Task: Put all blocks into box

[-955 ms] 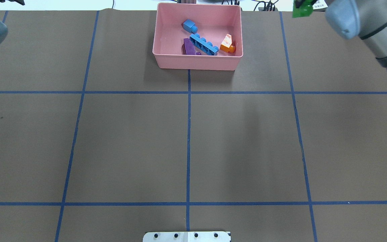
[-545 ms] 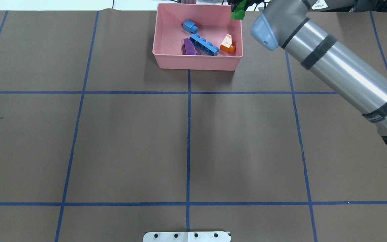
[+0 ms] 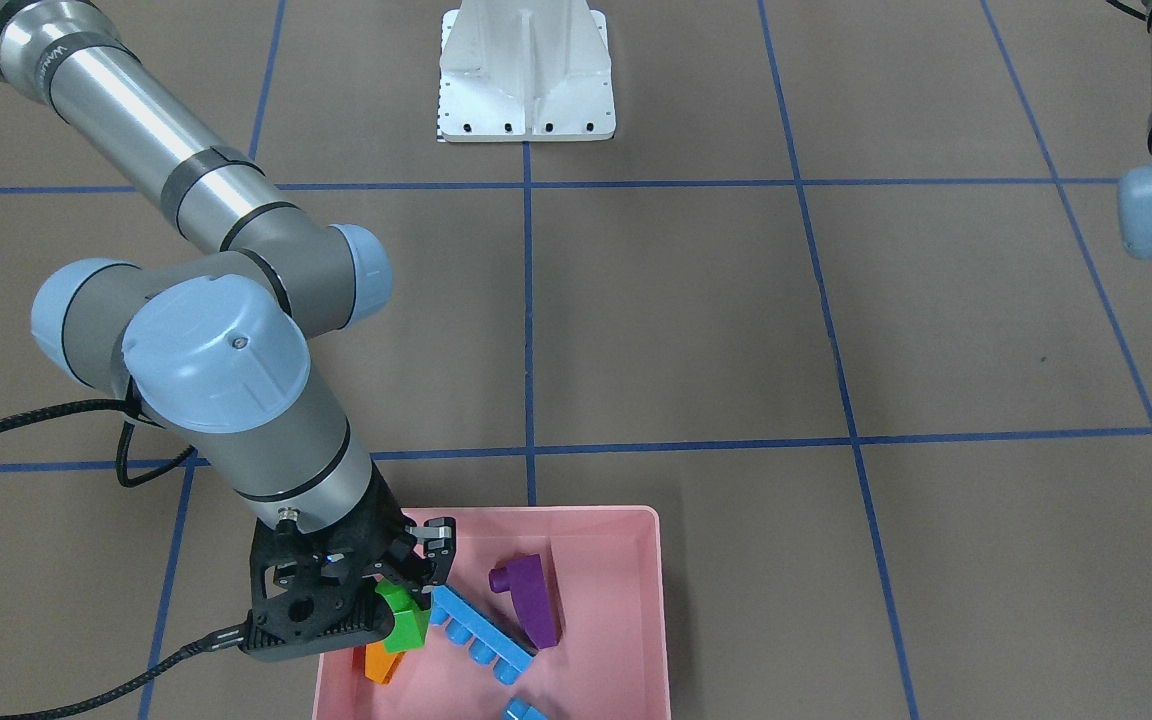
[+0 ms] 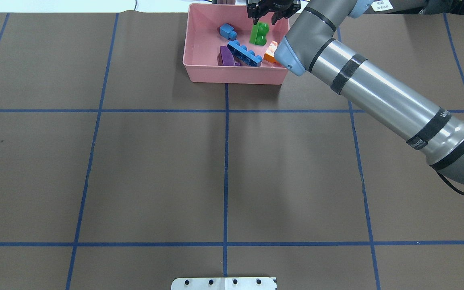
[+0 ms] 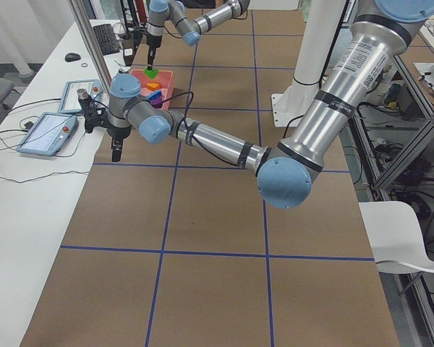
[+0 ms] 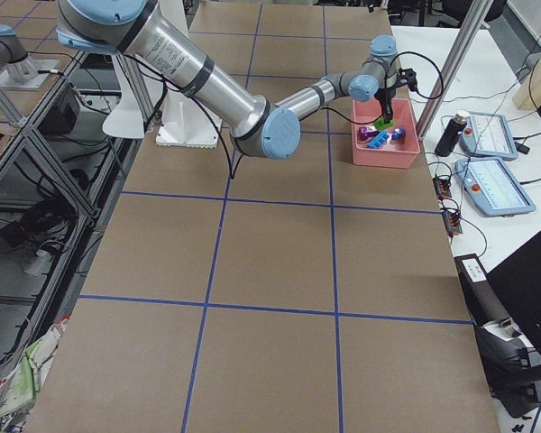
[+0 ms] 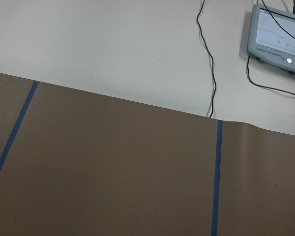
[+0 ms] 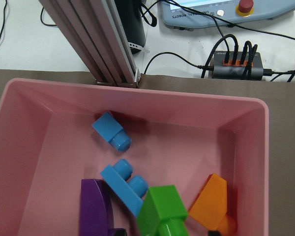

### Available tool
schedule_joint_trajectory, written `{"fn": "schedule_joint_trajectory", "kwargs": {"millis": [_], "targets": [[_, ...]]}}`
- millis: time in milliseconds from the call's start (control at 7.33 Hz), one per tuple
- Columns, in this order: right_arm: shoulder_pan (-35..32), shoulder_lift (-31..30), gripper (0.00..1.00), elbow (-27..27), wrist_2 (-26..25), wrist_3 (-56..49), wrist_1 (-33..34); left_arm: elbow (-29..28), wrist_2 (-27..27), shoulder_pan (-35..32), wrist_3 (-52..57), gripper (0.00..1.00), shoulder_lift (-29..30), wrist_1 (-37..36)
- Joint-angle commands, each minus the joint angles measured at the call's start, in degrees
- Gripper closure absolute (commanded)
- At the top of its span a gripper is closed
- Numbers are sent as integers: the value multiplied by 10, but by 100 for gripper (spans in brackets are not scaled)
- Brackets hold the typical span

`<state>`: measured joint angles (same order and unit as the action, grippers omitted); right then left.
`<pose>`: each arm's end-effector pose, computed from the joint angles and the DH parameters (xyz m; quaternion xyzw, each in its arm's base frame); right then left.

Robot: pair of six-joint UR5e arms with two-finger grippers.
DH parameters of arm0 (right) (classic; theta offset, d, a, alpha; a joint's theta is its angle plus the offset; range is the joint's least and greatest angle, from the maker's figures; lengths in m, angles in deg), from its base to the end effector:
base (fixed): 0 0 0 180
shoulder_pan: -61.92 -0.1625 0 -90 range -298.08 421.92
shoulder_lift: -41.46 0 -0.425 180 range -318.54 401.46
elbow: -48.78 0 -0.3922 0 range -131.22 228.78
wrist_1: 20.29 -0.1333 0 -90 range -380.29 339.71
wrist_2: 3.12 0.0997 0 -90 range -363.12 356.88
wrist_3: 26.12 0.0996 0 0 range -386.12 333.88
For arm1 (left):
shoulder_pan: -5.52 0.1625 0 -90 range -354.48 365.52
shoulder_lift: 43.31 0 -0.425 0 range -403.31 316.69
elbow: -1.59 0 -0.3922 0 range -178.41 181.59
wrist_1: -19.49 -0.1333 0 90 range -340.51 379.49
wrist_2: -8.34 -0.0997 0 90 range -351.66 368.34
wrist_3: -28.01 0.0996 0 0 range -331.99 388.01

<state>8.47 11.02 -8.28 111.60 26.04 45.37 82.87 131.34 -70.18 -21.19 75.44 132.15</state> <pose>-0.4326 -0.7375 0.1816 0.1654 -0.4319 0.0285 0.8861 0.0970 -0.7006 0.3946 0.1576 0.4086 -0.1692 0.8830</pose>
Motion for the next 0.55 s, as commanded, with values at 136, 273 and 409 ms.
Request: {"fn": "schedule_joint_trajectory", "kwargs": {"millis": [136,273,409], "targets": [[-37,-60,0,-116,50,-40,115,36,0,-7,134,0,-44,-1],[-63,-124,0,-198,64,-113,173,48,0,-22,231,0,-79,-2],[-95,-190,0,-265,82,-203,219,54,-1,-39,313,0,-90,-34]]}}
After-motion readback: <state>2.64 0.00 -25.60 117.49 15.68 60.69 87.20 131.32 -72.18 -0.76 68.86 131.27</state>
